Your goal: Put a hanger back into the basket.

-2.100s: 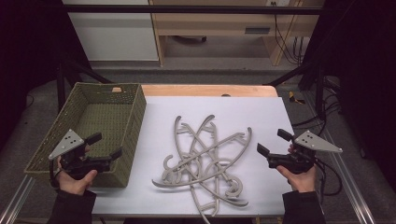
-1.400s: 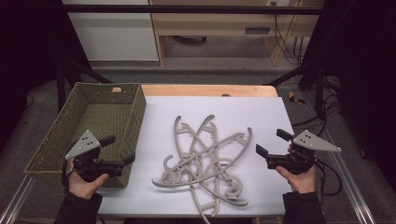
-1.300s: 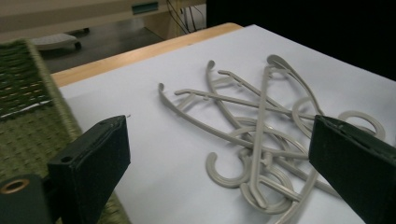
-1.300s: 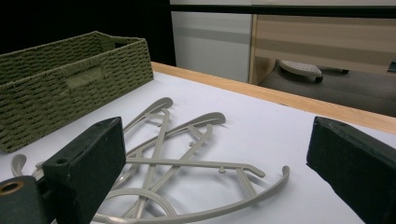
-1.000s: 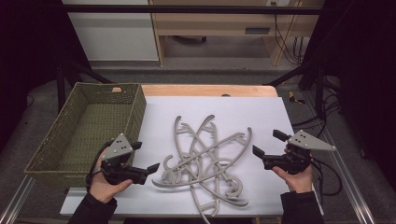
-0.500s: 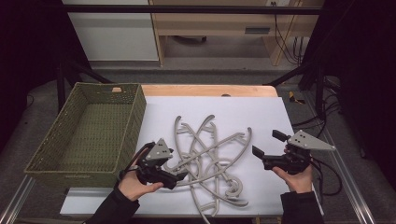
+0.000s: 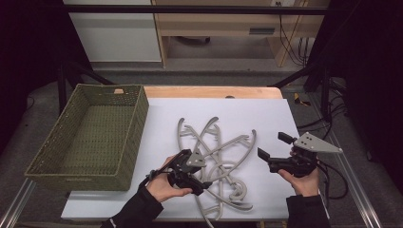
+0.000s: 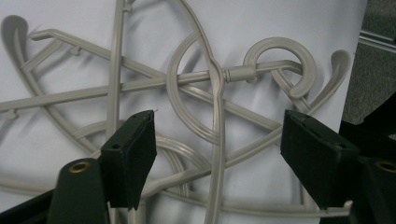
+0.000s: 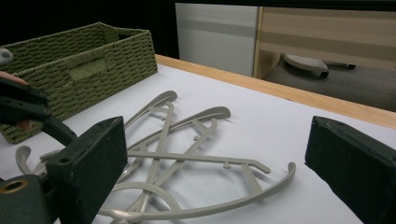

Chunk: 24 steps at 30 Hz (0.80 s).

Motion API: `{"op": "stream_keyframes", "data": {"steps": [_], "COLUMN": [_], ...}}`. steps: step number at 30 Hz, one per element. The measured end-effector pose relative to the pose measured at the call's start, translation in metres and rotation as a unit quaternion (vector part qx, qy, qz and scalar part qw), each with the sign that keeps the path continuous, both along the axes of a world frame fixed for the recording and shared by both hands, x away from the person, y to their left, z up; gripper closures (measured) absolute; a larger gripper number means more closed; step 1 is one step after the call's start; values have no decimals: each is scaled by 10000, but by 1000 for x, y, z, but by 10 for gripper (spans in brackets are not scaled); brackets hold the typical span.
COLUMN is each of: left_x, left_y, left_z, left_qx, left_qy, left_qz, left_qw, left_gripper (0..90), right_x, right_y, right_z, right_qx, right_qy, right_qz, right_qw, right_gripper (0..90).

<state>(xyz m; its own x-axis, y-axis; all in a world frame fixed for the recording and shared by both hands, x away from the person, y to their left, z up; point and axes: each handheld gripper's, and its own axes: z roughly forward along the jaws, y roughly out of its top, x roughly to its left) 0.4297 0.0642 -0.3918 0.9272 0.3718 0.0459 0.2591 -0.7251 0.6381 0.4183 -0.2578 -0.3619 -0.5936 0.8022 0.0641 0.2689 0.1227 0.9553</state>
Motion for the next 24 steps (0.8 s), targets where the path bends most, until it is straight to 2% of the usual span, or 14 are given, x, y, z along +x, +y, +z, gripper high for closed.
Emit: {"op": "stream_keyframes", "data": {"steps": [5, 9, 12, 19, 24], "left_x": [6, 12, 14, 20, 22], "left_y": [-19, -32, -41, -53, -59], "left_z": [-9, -18, -24, -33, -39], "left_qx": [178, 432, 592, 791, 995], "left_qy": [46, 72, 96, 194, 288], "left_qz": [-71, -151, -206, -230, -219], "left_qw": [9998, 9989, 9980, 9964, 9944], "left_gripper": [334, 383, 452, 580, 651], "right_x": [0, 0, 1, 1, 0], "right_y": [-1, -2, -2, -2, -3], "right_z": [-1, -1, -1, -1, 0], "right_qx": [8, 22, 30, 39, 56], "right_qy": [20, 31, 24, 37, 33], "right_qz": [-6, -6, -1, 16, 14], "right_qw": [10000, 10000, 10000, 10000, 10000], "right_gripper": [61, 62, 61, 61, 62]}}
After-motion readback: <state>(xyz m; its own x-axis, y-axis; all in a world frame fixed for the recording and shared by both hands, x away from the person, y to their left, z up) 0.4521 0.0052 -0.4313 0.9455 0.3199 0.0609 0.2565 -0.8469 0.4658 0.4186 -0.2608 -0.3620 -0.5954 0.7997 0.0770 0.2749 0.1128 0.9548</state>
